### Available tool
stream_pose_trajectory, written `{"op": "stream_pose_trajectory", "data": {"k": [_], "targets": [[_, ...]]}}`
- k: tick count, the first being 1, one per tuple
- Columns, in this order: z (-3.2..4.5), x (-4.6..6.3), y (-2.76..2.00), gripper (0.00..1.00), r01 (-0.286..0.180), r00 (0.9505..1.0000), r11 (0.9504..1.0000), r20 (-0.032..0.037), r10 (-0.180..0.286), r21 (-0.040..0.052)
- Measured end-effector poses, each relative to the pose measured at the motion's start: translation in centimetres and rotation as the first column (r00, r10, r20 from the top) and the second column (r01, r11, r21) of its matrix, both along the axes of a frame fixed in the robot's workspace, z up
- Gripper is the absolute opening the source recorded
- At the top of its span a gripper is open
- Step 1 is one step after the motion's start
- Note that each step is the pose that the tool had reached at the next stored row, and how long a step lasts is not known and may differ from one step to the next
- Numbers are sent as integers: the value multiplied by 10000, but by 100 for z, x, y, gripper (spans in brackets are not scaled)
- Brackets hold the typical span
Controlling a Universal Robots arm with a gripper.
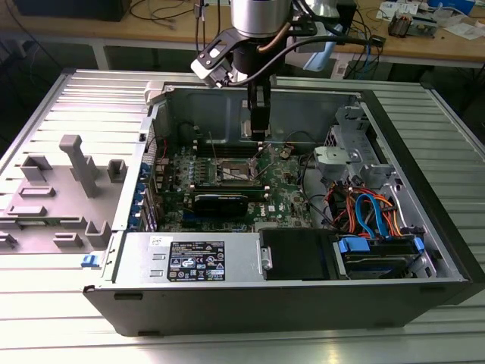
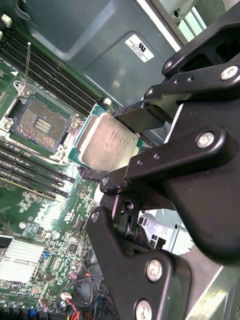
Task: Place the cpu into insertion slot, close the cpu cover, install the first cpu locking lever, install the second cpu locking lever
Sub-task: 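Place the cpu into insertion slot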
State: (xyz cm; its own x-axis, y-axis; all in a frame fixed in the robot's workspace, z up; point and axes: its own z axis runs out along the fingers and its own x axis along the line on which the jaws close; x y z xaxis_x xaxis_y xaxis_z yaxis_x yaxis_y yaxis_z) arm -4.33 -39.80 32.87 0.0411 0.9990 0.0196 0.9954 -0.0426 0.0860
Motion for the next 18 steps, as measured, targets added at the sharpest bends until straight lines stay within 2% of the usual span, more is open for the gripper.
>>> {"op": "stream_pose_trajectory", "data": {"k": [18], "targets": [[-60,-11,0,54,0,10000,10000,0,0,0]]}}
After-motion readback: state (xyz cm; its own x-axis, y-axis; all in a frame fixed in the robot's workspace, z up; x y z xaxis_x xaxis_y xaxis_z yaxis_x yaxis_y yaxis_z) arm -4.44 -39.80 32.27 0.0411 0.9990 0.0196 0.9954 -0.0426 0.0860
